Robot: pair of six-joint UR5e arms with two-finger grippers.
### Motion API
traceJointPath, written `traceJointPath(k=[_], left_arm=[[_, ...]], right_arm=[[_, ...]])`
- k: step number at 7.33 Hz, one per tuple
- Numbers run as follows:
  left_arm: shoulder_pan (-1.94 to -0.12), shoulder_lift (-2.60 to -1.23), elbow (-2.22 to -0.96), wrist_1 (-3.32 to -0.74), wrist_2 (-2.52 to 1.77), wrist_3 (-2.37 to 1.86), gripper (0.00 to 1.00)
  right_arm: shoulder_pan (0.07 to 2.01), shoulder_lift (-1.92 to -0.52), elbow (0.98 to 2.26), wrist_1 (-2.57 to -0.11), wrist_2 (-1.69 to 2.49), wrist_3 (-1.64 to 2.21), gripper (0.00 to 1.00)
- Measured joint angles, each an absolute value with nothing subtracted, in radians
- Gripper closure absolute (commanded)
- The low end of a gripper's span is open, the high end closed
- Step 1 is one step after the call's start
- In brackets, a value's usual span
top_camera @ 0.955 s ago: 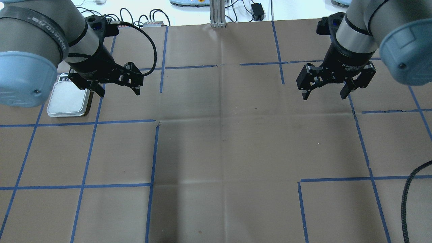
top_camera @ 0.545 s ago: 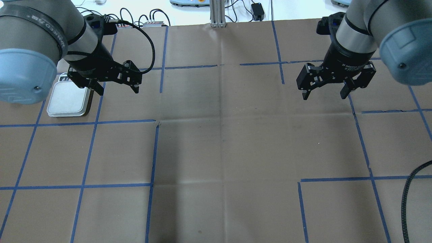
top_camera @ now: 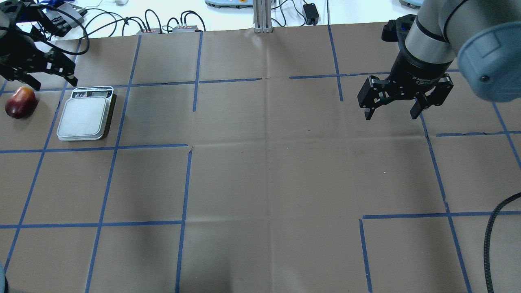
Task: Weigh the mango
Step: 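Reach the left gripper out to the mango and close on it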
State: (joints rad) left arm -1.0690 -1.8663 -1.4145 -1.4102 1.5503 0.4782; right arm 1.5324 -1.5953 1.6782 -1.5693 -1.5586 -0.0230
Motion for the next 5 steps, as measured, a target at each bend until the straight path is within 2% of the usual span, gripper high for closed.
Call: traceJointPath(k=[2, 5], left_arm=[[-0.948, -2.047, -1.237, -1.401, 1.551, 0.656, 0.00], [-0.862, -2.330, -0.905, -1.395, 1.553, 0.736, 0.00]], right_arm=[[1.532, -1.595, 1.678, -1.569, -1.559, -0.023, 0.00], [1.532, -1.595, 1.678, -1.569, -1.559, -0.023, 0.00]])
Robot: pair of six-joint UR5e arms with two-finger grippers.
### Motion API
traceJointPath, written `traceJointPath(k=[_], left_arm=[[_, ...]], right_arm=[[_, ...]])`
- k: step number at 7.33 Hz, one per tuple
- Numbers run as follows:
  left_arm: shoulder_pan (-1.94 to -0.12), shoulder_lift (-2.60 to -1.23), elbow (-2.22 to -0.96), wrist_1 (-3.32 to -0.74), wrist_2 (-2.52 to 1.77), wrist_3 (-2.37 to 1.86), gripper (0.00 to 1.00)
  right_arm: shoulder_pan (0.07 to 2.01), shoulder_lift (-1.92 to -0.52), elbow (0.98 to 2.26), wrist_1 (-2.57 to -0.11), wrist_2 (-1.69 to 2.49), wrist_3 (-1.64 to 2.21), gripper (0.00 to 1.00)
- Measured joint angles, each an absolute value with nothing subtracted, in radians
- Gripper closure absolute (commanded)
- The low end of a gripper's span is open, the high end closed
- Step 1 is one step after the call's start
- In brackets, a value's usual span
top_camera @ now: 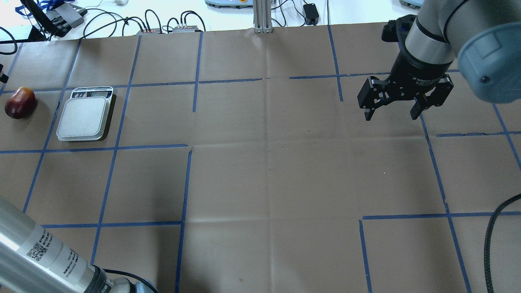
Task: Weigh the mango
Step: 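Reach the left gripper out to the mango and close on it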
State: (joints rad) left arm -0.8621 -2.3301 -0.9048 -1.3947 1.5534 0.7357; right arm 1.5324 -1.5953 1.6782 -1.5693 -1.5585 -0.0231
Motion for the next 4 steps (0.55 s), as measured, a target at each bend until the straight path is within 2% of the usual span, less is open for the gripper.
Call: traceJointPath(k=[2, 4], left_arm=[[-0.843, -2.462, -0.759, -1.406, 1.554, 0.751, 0.00], [-0.838, -2.535, -0.726, -1.408, 1.553, 0.754, 0.00]], right_arm=[[1.532, -1.595, 1.678, -1.569, -1.559, -0.023, 0.00], [1.532, -1.595, 1.678, -1.569, -1.559, -0.023, 0.00]])
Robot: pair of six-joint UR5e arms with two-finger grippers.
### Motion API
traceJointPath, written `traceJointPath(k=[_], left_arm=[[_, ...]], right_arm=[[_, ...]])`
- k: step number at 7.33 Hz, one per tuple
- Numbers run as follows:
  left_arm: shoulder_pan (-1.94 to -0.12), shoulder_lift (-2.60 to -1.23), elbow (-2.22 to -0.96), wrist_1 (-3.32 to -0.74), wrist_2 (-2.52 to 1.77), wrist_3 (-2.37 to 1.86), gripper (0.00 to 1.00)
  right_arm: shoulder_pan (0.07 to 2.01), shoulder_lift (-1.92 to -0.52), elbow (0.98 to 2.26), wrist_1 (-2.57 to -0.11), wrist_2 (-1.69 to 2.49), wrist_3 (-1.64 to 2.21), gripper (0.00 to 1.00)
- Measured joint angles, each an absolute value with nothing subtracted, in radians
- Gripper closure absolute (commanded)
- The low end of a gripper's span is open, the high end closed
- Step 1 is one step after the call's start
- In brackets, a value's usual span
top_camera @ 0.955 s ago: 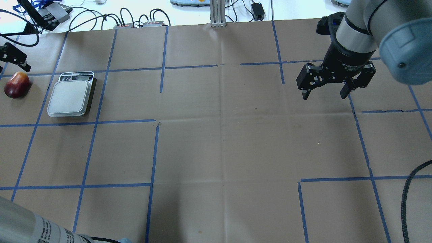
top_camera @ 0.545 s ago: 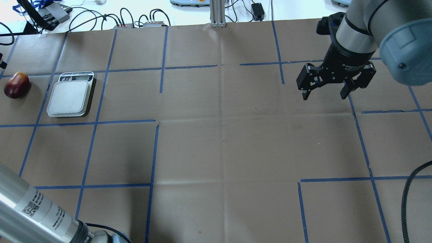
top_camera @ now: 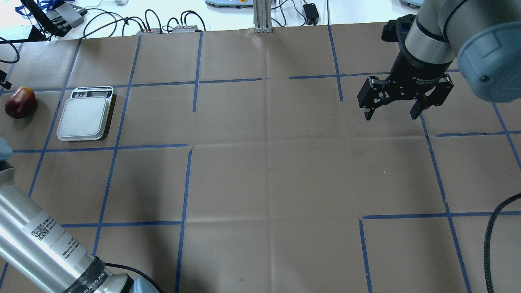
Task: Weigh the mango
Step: 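Reach the left gripper out to the mango and close on it, then lift the mango with the left gripper and carry it toward the scale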
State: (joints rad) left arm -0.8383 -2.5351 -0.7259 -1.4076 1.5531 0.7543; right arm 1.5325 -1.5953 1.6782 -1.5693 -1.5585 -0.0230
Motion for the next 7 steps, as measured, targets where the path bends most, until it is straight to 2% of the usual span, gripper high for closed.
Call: traceJointPath(k=[3, 4, 5, 6, 7], left_arm=[[-0.838, -2.610, -0.729, -1.404, 1.561, 0.753, 0.01], [-0.838, -2.623, -0.728, -1.402, 1.562, 0.753, 0.21], [-0.838, -2.632, -0.727, -1.401, 1.564, 0.753, 0.46], [-0.838, -2.636, -0.726, -1.402, 1.567, 0.752, 0.55], [-0.837, -2.633, -0.724, -1.404, 1.568, 0.752, 0.56]], right_arm=[[1.532, -1.595, 1.678, -1.569, -1.559, -0.023, 0.00], [1.532, -1.595, 1.678, -1.569, -1.559, -0.023, 0.00], [1.532, -1.595, 1.678, -1.569, -1.558, -0.023, 0.00], [1.532, -1.595, 1.678, -1.569, -1.559, -0.023, 0.00], [1.532, -1.595, 1.678, -1.569, -1.559, -0.023, 0.00]])
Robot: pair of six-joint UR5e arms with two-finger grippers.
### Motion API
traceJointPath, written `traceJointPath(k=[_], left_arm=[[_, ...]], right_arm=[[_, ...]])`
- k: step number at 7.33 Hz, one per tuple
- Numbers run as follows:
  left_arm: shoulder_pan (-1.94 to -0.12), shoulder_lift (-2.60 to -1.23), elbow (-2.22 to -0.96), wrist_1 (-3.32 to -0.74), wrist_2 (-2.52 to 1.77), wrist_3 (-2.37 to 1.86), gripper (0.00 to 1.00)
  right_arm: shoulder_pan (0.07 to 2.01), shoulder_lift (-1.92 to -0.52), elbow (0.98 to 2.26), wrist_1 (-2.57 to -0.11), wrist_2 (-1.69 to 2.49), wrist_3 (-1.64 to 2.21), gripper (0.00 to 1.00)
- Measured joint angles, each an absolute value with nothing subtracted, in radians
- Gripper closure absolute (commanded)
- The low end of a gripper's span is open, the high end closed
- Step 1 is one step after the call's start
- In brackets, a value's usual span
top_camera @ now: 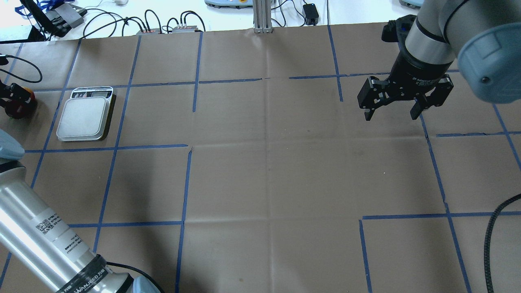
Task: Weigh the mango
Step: 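Lift the mango with the left gripper and carry it toward the scale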
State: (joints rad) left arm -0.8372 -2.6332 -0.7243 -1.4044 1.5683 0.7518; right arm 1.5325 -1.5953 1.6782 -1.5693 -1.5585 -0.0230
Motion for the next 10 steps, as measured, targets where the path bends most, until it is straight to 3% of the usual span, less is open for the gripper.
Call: traceJointPath(k=[3, 7, 10], left_arm=[[-0.836, -2.557, -0.778, -1.434, 1.560, 0.742, 0.56], [-0.903, -2.207, -1.233, -1.345, 1.554, 0.618, 0.54], [-1.046, -2.185, -1.371, -1.166, 1.555, 0.480, 0.53]], right_arm=[[1.532, -1.595, 1.678, -1.569, -1.559, -0.023, 0.00], [1.532, -1.595, 1.678, -1.569, -1.559, -0.023, 0.00], [1.532, -1.595, 1.678, -1.569, -1.559, -0.023, 0.00]])
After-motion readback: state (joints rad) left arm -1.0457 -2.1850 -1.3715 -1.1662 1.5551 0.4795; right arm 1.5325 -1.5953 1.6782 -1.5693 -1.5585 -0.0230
